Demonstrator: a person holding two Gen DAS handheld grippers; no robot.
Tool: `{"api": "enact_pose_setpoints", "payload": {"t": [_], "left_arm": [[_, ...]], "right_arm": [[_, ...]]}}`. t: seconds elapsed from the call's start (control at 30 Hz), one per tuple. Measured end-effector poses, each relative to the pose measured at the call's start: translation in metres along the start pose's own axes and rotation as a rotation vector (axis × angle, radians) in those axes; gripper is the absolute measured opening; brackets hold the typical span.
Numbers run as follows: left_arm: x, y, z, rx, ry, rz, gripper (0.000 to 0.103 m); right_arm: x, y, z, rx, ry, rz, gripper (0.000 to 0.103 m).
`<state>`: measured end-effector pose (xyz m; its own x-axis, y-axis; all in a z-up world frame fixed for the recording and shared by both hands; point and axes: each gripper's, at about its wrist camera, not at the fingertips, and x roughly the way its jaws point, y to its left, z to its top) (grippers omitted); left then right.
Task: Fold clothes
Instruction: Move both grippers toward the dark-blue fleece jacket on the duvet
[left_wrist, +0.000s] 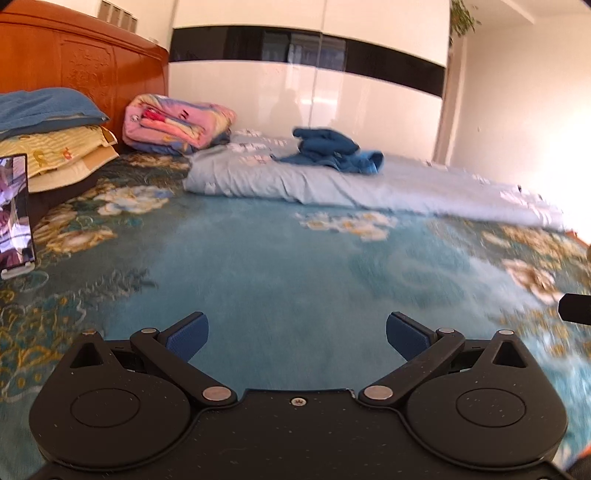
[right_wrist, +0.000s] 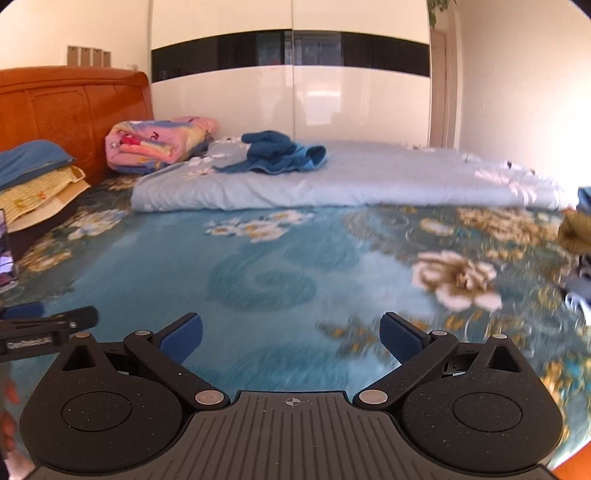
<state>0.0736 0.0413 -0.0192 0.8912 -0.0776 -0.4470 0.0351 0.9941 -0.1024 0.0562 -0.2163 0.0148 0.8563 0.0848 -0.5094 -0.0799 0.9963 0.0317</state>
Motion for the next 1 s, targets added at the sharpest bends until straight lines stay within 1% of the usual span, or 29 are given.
{"api": "enact_pose_setpoints", "payload": {"t": [0.07,0.17,0.27,0.37,0.47,0.53,0.63,0.73,0.8,0.9,0.97,1.0], "left_arm": [[0.010,0.002,0.010,0.006,0.006,0.002,0.102],[0.027,0.010,0.023,-0.024,0.010,-0.018,0.102],[0.042,0.017,0.032,-0.068,0.003,-0.010,0.102],[0.057,0.017,0.041,-0.068,-0.044,0.005,0.102],[0.083,0.014,0.058,-0.040,-0.024,-0.014,0.102],[0.102,0.011,0.074,-0.043,-0.042,-0.032,0.102],[0.142,0.005,0.104,-0.070,-0.055,-0.074,0.102],[0.189,-0.005,0.137,-0.075,-0.056,-0.070,0.102],[0.219,-0.018,0.157,-0.015,-0.073,-0.052,0.102],[0.263,-0.041,0.185,0.080,-0.112,-0.031,0.102],[0.294,-0.055,0.201,0.120,-0.099,-0.039,0.102],[0.311,-0.059,0.209,0.112,-0.082,-0.047,0.102]], "right_arm": [[0.012,-0.003,0.011,-0.011,-0.013,0.013,0.103],[0.031,-0.007,0.024,0.004,-0.044,0.081,0.103],[0.052,-0.005,0.037,-0.020,-0.026,0.085,0.103],[0.065,-0.004,0.044,-0.040,-0.039,0.093,0.103],[0.081,-0.009,0.045,-0.047,-0.022,0.109,0.103],[0.092,-0.015,0.045,-0.039,-0.018,0.101,0.103],[0.107,-0.027,0.047,-0.019,-0.004,0.115,0.103],[0.124,-0.041,0.048,-0.005,0.015,0.117,0.103],[0.136,-0.050,0.050,-0.001,0.031,0.112,0.103],[0.149,-0.064,0.051,-0.026,0.034,0.069,0.103],[0.159,-0.073,0.051,-0.049,0.041,0.042,0.103],[0.163,-0.078,0.051,-0.059,0.046,0.031,0.103]]}}
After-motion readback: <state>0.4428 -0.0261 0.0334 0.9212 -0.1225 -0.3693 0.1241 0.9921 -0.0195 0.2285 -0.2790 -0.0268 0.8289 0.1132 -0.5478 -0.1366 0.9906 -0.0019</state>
